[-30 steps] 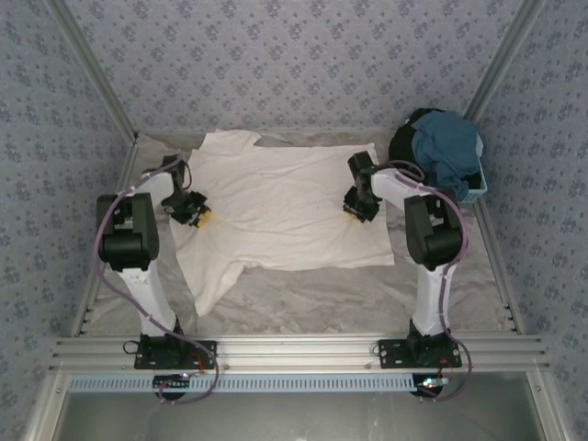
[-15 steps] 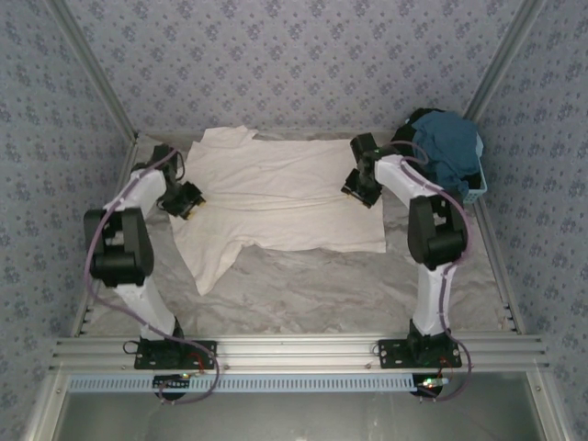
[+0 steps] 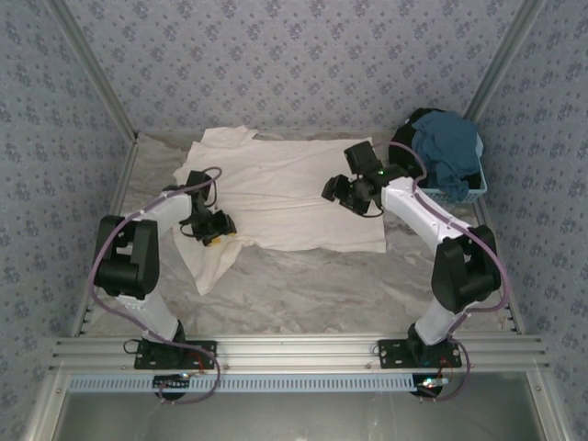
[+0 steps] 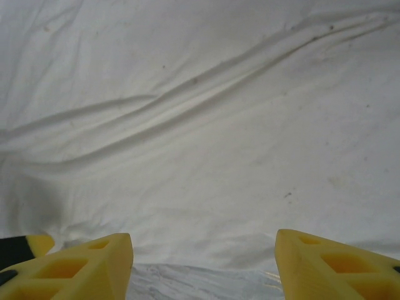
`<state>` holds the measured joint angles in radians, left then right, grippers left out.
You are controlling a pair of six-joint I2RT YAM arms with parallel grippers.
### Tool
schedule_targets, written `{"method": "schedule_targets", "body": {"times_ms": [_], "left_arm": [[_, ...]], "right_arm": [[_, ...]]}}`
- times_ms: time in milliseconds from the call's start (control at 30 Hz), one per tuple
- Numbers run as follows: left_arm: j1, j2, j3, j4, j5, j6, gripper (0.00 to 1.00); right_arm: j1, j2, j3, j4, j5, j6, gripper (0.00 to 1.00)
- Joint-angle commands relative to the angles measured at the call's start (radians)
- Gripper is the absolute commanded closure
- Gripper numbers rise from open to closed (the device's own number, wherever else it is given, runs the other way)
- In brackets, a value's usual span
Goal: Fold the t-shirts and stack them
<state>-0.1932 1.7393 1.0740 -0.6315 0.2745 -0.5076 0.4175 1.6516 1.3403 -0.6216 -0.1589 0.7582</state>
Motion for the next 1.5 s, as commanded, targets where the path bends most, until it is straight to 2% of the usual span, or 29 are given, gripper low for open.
{"method": "schedule_targets", "body": {"times_ms": [0, 233, 400, 733, 1067, 1200, 1333, 1467], "left_arm": [[-0.022, -0.021, -0.055, 0.069, 0.041, 0.045, 0.52], [-0.061, -0.08, -0.113, 0.088, 0.028, 0.021, 0.52], [-0.095, -0.155, -0.11, 0.039, 0.003, 0.009, 0.52], [-0.186, -0.141, -0.133, 0.003, 0.072, -0.012, 0.54], [-0.234, -0.115, -0.157, -0.031, 0.306, -0.006, 0.56], [-0.264, -0.119, -0.169, -0.001, 0.477, 0.009, 0.56], [-0.261, -0.141, -0.141, -0.096, 0.46, 0.028, 0.57], [-0.222, -0.241, -0.149, -0.097, 0.467, -0.041, 0.57]], "right_arm": [[0.004, -0.048, -0.02, 0.016, -0.039, -0.008, 0.36], [0.004, -0.054, -0.02, 0.015, -0.06, -0.011, 0.36], [0.001, -0.049, -0.03, 0.01, -0.067, -0.014, 0.36], [-0.019, -0.057, -0.059, 0.016, -0.077, -0.003, 0.37], [-0.045, -0.077, -0.096, 0.016, -0.074, 0.006, 0.39], [-0.057, -0.097, -0.134, 0.016, -0.071, 0.02, 0.39], [-0.068, -0.119, -0.183, 0.016, -0.065, 0.028, 0.4], [-0.072, -0.134, -0.199, 0.016, -0.054, 0.023, 0.42]]}}
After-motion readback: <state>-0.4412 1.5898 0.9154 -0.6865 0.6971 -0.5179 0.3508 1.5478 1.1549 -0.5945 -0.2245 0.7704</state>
